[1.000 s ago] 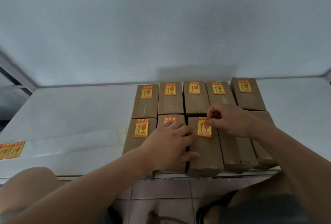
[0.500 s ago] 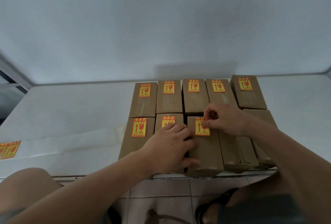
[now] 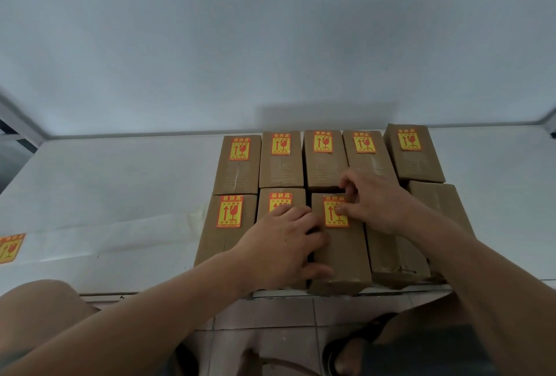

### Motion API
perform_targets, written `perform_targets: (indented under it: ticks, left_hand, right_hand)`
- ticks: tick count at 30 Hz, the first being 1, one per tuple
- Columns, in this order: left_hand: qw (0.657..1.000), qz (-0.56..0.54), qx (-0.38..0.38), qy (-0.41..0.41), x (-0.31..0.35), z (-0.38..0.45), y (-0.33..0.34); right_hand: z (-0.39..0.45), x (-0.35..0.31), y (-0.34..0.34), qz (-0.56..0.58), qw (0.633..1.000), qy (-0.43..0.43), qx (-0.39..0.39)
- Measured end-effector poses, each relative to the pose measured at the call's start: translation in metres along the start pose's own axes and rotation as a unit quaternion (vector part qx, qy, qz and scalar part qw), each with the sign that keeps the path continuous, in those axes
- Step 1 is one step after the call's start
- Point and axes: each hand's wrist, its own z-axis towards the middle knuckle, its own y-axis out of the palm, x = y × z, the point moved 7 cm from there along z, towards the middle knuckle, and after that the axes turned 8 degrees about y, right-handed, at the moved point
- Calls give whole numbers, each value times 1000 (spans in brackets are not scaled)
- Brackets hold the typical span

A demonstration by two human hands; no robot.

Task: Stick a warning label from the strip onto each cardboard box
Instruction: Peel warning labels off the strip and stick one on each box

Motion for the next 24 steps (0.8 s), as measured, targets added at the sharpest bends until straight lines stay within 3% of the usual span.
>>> perform_targets:
  ticks: [4,14,24]
  left_hand:
    - [1000,-1,2,2,1,1,-1]
    - [1000,8,11,13,2,1,-1]
    - [1000,11,13,9,1,-1,-3]
  right_hand:
    - [-11,-5,-1,-66,995,-62,51]
    - [-14,13,19,-161,985,-51,17]
    - [-13,-8,16,-139,987,-65,52]
